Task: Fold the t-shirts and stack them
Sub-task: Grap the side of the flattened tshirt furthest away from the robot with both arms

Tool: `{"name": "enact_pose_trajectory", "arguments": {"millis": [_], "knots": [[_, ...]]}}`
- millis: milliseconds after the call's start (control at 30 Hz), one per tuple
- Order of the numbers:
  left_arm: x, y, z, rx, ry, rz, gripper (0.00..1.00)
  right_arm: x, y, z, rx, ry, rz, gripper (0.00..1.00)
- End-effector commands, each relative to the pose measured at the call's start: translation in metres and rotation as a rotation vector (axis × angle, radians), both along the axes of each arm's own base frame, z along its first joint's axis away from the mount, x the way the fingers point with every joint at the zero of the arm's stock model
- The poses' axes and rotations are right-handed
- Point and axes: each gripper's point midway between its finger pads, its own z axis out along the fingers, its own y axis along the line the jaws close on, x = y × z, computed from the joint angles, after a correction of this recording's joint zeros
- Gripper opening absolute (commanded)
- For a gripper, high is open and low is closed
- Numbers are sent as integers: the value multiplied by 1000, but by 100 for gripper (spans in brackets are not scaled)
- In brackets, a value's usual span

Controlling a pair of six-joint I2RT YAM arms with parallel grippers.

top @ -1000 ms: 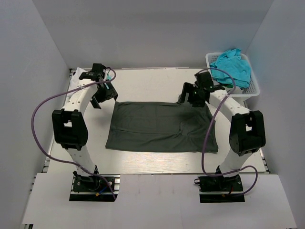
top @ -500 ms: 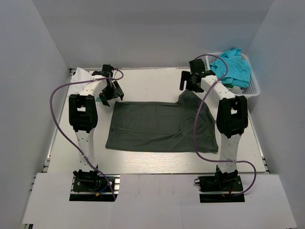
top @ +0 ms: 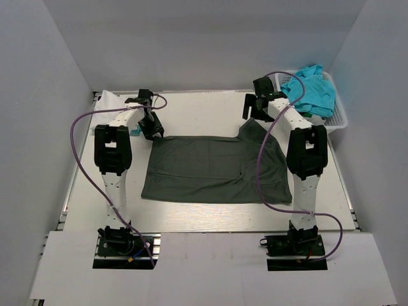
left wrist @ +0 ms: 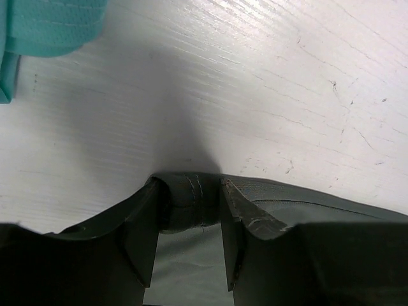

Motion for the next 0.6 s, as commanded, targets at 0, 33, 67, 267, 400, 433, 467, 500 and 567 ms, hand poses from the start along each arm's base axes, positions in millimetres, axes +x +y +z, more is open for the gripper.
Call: {"name": "enact_pose_trajectory", "arguments": {"millis": [0,33,67,267,400,433,467,500,567], "knots": [[-14,-3,-2,-16,18,-15,51,10,-9,10,-13,-28,-29,90],[-13,-3,0,-18,6,-15,51,11,-11,9,-13,-26,-30,90],[-16,-3,-3,-17,15,-15,51,10,-11,8,-13,-23,-33,90],[-19,-6,-3,-34,17,-21,5,10,-15,4,-14,-15,-40,90],[-15,-7,2,-38,9,-11,0,15,-15,-1,-15,-10,-36,90],[-15,-7,2,-38,9,-11,0,15,-15,-6,-19,2,-35,90],[-15,-7,2,-38,9,-11,0,16,-13,-11,-20,10,-32,90],[-15,-7,2,-38,9,-11,0,19,-13,-10,-19,6,-31,90],[-15,-7,5,-40,-4,-11,0,25,-10,-11,-16,-5,-19,90]]}}
